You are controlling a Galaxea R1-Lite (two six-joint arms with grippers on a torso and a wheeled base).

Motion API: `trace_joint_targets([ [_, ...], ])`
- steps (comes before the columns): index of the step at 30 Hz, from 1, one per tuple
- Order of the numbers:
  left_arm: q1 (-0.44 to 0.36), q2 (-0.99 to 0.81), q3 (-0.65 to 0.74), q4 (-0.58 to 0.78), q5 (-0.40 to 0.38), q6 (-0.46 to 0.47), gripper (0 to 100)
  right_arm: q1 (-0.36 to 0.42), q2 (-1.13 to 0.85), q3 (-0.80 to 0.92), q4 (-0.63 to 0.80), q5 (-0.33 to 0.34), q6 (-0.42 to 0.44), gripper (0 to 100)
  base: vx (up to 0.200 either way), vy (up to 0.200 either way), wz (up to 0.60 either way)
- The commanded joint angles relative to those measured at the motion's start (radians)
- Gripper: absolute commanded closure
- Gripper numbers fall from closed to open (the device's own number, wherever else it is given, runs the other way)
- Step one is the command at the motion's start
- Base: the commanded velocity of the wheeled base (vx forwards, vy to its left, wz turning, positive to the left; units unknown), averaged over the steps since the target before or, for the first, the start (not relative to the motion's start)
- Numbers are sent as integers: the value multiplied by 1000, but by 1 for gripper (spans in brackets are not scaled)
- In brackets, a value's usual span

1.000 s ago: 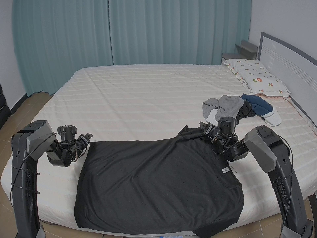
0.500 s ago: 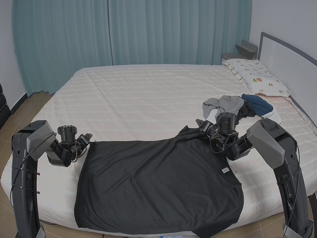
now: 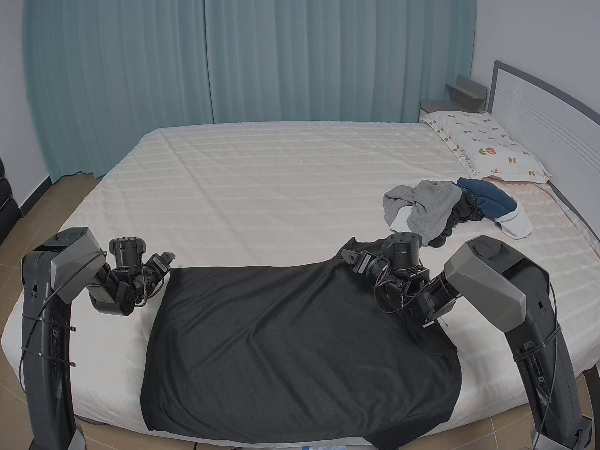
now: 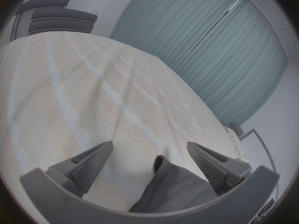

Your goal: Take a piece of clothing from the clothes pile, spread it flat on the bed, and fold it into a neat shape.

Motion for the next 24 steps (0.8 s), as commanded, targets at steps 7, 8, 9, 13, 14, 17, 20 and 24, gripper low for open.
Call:
trace_joint_targets([
  [7,0,1,4,-1,3,0,0,-62,128,-206,110,-17,2,0,0,0,0],
  [8,0,1,4,-1,3,1,0,-73,143,-239,119,-24,4,0,0,0,0],
  [9,0,1,4,-1,3,1,0,-82,151,-257,121,-34,4,0,0,0,0],
  [13,0,1,4,-1,3,1,0,-128,171,-298,124,-53,4,0,0,0,0],
  [14,0,1,4,-1,3,1,0,-130,171,-300,125,-53,4,0,0,0,0],
  [17,0,1,4,-1,3,1,0,-173,179,-312,118,-57,5,0,0,0,0],
  [20,0,1,2,-1,3,1,0,-197,165,-309,115,-59,7,0,0,0,0],
  [24,0,1,1,-1,3,0,0,-216,116,-292,115,-57,5,0,0,0,0],
])
